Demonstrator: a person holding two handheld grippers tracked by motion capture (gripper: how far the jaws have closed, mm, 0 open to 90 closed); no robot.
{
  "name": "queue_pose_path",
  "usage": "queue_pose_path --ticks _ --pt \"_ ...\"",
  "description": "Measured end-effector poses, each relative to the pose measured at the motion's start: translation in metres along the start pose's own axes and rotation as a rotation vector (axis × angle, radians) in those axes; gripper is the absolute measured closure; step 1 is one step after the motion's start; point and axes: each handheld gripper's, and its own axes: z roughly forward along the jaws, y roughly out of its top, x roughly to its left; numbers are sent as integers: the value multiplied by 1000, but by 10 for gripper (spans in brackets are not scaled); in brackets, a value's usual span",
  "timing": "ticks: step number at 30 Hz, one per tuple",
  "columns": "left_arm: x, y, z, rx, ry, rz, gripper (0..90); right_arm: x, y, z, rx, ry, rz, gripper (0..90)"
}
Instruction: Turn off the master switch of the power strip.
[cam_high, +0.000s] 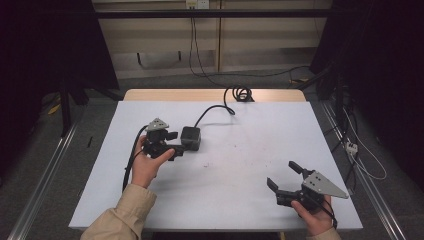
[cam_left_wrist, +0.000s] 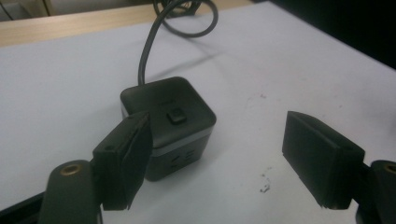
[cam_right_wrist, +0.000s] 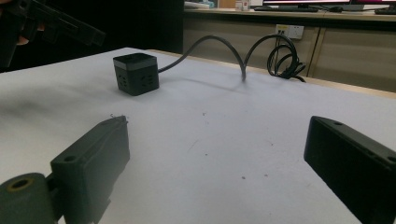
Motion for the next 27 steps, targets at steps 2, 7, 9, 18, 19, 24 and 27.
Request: queue_pose_path --ticks 2,7,9,18,19,24,27 --pt "2 -3 -3 -11 -10 -14 229 0 0 0 -1 -4 1 64" --pt "7 -9 -12 -30 -18 -13 208 -1 1 0 -2 -3 -2 64" --pt "9 -12 -15 -31 -18 -20 203 0 1 0 -1 -2 -4 64" --pt "13 -24 -29 -36 -32 -19 187 -1 1 0 -1 -1 -6 64" --pt "13 -25 -30 -38 -34 -17 186 -1 1 0 -1 -1 -7 64" --pt "15 -33 -35 -44 -40 -16 183 0 1 0 0 2 -6 64" --pt "17 -38 -38 -52 -41 -24 181 0 1 0 1 1 -7 64"
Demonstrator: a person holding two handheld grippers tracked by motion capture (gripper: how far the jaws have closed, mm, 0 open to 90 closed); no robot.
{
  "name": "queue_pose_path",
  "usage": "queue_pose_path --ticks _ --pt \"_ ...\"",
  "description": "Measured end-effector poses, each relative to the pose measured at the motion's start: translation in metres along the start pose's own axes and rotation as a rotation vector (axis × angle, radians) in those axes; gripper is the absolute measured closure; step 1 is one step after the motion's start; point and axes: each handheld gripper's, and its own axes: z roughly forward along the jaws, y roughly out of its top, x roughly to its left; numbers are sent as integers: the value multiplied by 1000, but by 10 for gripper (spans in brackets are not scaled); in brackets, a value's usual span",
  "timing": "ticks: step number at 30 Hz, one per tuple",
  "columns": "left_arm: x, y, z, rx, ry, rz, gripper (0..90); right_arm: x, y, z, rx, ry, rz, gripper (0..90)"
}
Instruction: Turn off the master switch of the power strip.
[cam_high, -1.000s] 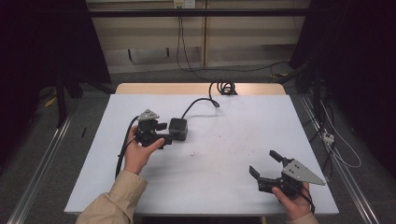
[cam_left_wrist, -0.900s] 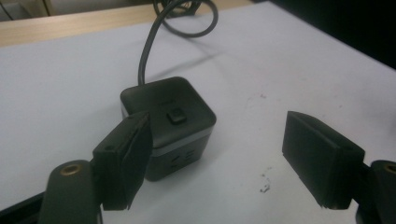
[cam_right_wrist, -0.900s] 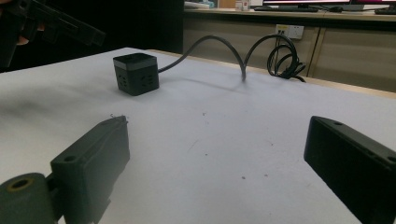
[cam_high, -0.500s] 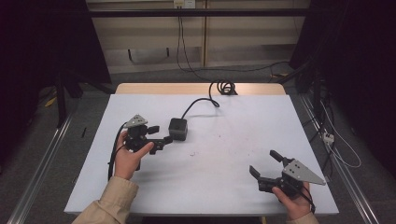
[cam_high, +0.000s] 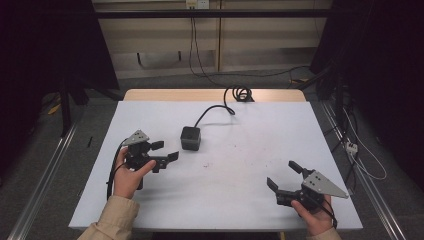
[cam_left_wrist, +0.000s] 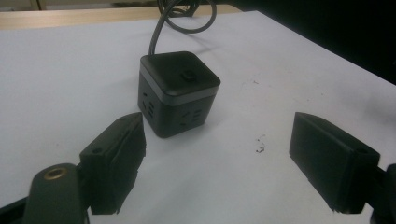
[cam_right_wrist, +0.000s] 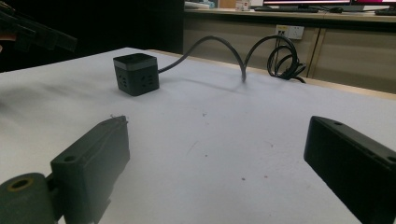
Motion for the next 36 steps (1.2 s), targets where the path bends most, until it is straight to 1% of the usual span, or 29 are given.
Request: queue_pose_path --ticks 7,12,15,18,23,30,36 --pt "1 -6 -8 -10 -3 -1 180 0 0 0 -1 1 0 64" --pt "0 -9 -14 -16 1 8 175 0 0 0 -1 1 -1 64" --pt "1 -12 -17 -14 8 14 169 0 0 0 -3 -1 -1 64" --pt "1 -14 -19 -8 10 28 153 0 0 -1 -2 -2 -4 64" --pt "0 -18 -22 -1 1 30 137 0 0 -1 -2 -4 -5 64" --pt "0 -22 -27 4 11 38 128 0 0 -1 -1 -3 -1 64" --pt "0 -26 -31 -1 17 32 127 0 0 -1 -2 -1 1 64"
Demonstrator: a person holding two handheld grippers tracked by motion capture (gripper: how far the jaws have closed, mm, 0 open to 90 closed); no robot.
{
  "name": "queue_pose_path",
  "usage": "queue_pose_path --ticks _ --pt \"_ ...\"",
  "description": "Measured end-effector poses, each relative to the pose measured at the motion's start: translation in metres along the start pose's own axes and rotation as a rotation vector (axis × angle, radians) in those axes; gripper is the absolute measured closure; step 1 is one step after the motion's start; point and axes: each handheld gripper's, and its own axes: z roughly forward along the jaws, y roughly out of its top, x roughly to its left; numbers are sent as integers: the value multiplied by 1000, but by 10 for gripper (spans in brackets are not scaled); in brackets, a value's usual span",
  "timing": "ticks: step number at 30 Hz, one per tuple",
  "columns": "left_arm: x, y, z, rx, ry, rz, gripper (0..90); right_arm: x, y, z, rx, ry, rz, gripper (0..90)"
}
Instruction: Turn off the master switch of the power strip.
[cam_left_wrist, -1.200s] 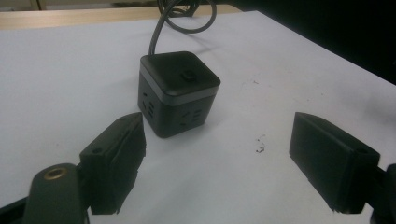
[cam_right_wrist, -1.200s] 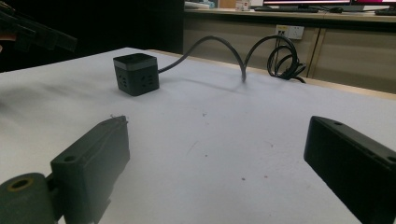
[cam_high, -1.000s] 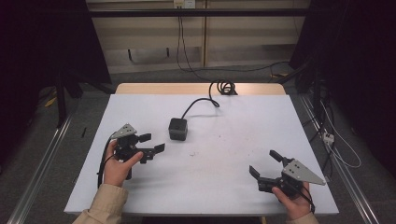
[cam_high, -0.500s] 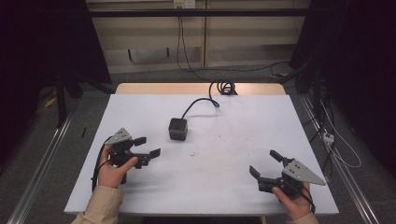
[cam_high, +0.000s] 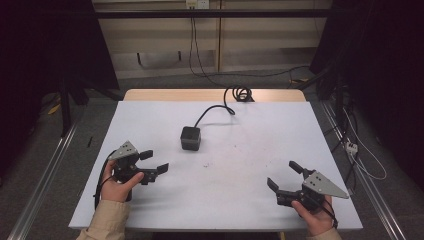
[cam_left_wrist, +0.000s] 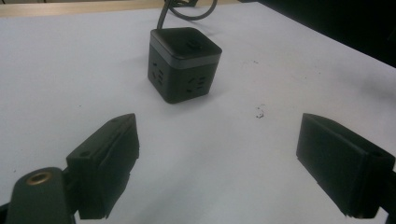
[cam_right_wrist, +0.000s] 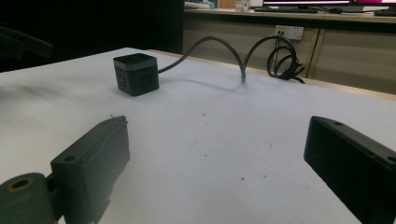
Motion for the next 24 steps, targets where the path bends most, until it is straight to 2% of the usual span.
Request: queue_pose_path --ticks 12,24 --pt "2 -9 -9 14 20 3 113 0 0 0 0 -2 -2 64" --pt "2 -12 -11 15 34 -1 74 -1 0 1 4 -6 -7 59"
